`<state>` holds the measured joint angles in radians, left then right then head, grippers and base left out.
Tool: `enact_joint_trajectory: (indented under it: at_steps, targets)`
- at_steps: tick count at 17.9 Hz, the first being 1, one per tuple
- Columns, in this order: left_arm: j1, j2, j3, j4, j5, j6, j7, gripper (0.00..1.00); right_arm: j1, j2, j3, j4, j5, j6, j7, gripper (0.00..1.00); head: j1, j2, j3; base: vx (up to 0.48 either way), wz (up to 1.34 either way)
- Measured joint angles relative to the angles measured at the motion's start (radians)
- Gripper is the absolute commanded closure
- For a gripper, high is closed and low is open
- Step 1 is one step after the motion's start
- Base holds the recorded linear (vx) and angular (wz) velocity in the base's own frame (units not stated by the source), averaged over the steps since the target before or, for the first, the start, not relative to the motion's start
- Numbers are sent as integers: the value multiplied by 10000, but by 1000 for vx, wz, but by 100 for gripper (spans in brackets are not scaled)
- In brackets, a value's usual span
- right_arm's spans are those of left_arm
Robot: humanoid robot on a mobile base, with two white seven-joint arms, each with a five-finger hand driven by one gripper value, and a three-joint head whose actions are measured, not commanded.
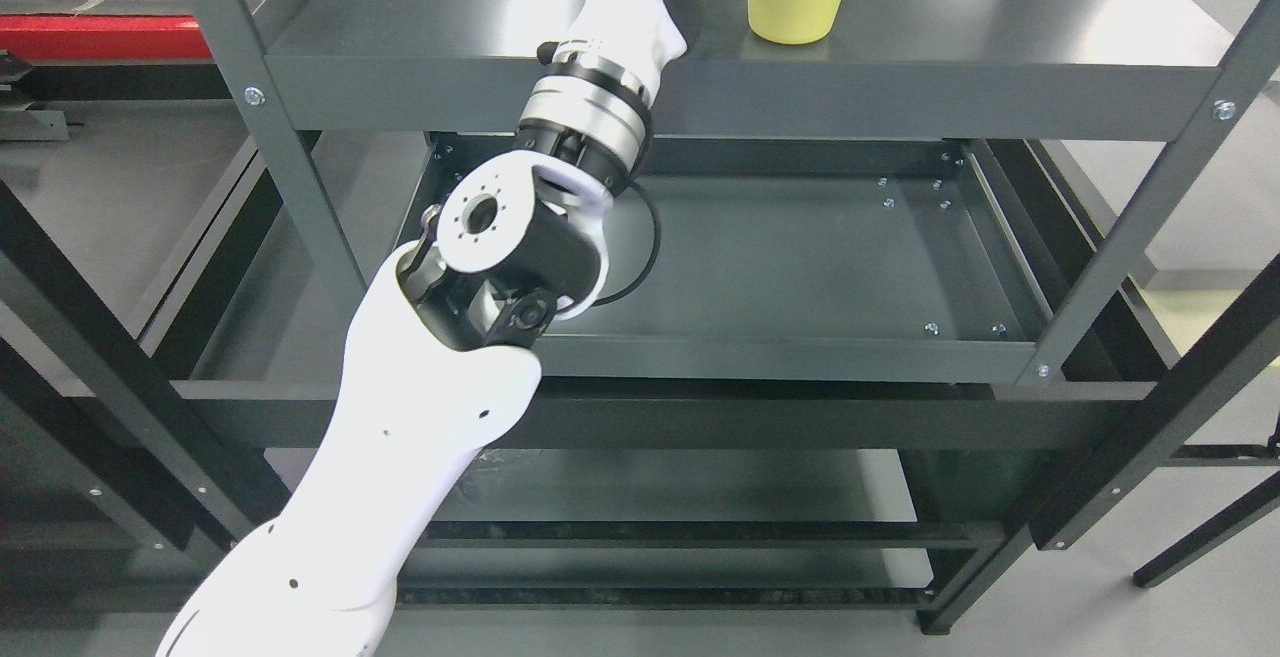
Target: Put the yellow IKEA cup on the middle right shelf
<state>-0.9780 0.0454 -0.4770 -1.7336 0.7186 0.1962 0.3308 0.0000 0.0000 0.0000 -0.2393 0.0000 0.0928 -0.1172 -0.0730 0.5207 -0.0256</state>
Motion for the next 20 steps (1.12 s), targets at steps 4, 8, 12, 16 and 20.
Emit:
enact_joint_trajectory:
  at_steps: [4,8,12,16,20]
  targets:
    - [710,707,25,-135,-322,-1872,-2314,1,-2,0,0,0,0,0,-1,1,0,0,0,-70,-13]
    - [1688,1493,-57,-203,-1098,-3916,-4950,1,2,0,0,0,0,0,-2,1,0,0,0,-107,-120]
    - [2802,2131,-214,-182,-1795,-4842,-6085,1,0,0,0,0,0,0,-2,1,0,0,0,-123,-47]
    - [3869,2448,-196,10,-2233,-4896,-6249,1,-2,0,0,-1,0,0,-2,1,0,0,0,-140,176]
    - [4983,2129,569,471,-3305,-3973,-6282,1,0,0,0,0,0,0,-2,1,0,0,0,-169,132]
